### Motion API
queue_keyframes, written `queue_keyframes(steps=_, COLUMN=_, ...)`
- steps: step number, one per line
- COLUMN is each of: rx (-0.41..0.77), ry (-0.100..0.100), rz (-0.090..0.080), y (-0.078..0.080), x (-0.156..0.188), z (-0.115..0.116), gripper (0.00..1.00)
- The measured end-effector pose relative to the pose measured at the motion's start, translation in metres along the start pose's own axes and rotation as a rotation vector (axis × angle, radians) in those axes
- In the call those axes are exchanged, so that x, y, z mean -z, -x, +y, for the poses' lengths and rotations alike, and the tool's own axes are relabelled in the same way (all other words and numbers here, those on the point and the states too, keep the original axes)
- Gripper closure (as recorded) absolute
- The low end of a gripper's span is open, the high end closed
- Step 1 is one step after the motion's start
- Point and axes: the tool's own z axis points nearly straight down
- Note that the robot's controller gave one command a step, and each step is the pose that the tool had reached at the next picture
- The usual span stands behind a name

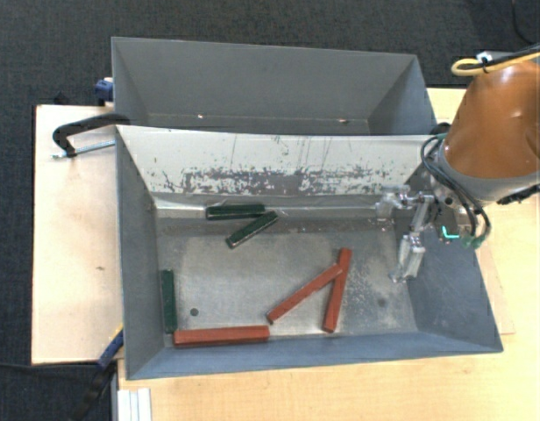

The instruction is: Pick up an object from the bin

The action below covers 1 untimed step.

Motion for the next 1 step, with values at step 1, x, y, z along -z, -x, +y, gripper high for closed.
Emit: queue_keyframes(steps=1, rx=0.039, ry=-0.005, rz=-0.017, y=0.0125, x=-0.0217, z=0.0153, gripper=0.00)
